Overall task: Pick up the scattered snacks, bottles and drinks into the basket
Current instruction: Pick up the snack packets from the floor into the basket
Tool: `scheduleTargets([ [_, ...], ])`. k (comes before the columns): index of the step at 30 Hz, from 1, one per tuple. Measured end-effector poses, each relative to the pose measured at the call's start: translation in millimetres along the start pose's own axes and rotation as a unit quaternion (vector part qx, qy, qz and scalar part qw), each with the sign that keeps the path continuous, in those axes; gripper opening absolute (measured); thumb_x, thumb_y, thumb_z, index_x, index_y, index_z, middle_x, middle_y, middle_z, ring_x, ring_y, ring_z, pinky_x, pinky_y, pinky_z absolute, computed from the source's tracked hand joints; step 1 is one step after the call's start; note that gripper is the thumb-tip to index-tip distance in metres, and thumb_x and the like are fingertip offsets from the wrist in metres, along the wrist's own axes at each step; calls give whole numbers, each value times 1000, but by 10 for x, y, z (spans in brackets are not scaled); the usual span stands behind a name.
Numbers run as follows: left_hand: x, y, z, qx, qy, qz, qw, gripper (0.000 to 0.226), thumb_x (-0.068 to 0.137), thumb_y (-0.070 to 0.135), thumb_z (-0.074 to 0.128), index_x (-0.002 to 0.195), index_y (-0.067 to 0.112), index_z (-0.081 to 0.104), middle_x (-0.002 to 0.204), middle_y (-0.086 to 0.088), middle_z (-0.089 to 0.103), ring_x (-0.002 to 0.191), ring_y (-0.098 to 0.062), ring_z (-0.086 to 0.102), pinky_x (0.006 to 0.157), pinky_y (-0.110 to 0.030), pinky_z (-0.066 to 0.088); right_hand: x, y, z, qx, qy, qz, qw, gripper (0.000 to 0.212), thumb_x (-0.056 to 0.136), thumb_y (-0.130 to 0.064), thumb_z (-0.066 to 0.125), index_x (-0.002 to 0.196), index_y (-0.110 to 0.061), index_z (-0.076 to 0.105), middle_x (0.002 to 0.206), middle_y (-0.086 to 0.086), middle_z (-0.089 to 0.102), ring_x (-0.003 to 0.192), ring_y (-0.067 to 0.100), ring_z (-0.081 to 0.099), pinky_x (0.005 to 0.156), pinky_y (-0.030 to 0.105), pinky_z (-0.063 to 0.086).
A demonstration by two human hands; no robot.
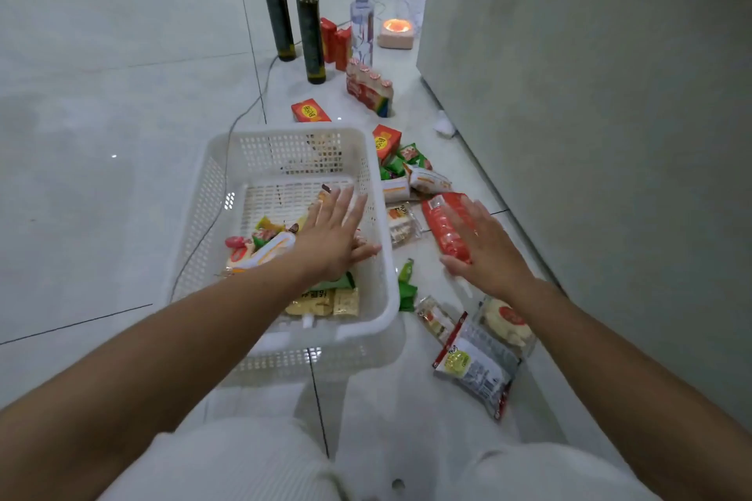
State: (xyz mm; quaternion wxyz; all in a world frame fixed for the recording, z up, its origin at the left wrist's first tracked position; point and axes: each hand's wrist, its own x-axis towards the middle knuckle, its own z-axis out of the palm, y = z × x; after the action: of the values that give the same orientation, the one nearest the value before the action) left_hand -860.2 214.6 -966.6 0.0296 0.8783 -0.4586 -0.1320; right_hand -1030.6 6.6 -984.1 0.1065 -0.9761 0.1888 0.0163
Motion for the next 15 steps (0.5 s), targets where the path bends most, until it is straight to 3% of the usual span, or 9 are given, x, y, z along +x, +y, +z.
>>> scheduleTargets([
  [3,88,477,128,48,-11,117,992,86,89,67,27,150,23,-16,158,-5,-22,144,-21,-21,116,-41,-11,-581,327,245,-25,8,54,998,84,89,-56,46,149,-31,-8,160,5,-2,147,22,-3,119,46,12],
  [5,107,766,250,79,-25,184,979,88,90,66,30,149,23,-17,157,-7,-22,144,-22,-22,114,-39,-14,-954,422,431,-38,13,77,996,81,86,-65,31,150,-23,5,159,9,12,145,22,5,116,49,21],
  [7,99,987,401,122,-42,232,964,92,90,64,37,150,20,-17,156,-8,-23,144,-24,-22,116,-42,-12,-1273,433,596,-15,-1,99,995,85,83,-68,24,150,-16,13,159,8,13,146,19,5,118,41,12],
  [9,84,1122,557,156,-64,258,951,98,89,57,47,148,17,-19,156,-9,-24,144,-26,-22,117,-43,-10,-1512,361,737,15,-25,97,995,90,83,-67,38,151,-15,10,160,6,7,147,20,6,117,32,7],
  [12,83,1230,723,164,-99,264,945,106,87,52,56,147,15,-22,156,-11,-24,144,-27,-21,116,-40,-9,-1697,242,876,20,-70,49,996,101,74,-65,61,150,-23,11,159,3,13,145,20,15,112,33,27],
  [15,121,1304,802,176,-130,266,939,109,85,47,62,149,13,-19,157,-12,-22,145,-28,-17,119,-42,-2,-1729,216,969,14,-87,34,996,93,74,-46,72,149,-30,19,156,2,23,142,23,26,105,34,39],
])
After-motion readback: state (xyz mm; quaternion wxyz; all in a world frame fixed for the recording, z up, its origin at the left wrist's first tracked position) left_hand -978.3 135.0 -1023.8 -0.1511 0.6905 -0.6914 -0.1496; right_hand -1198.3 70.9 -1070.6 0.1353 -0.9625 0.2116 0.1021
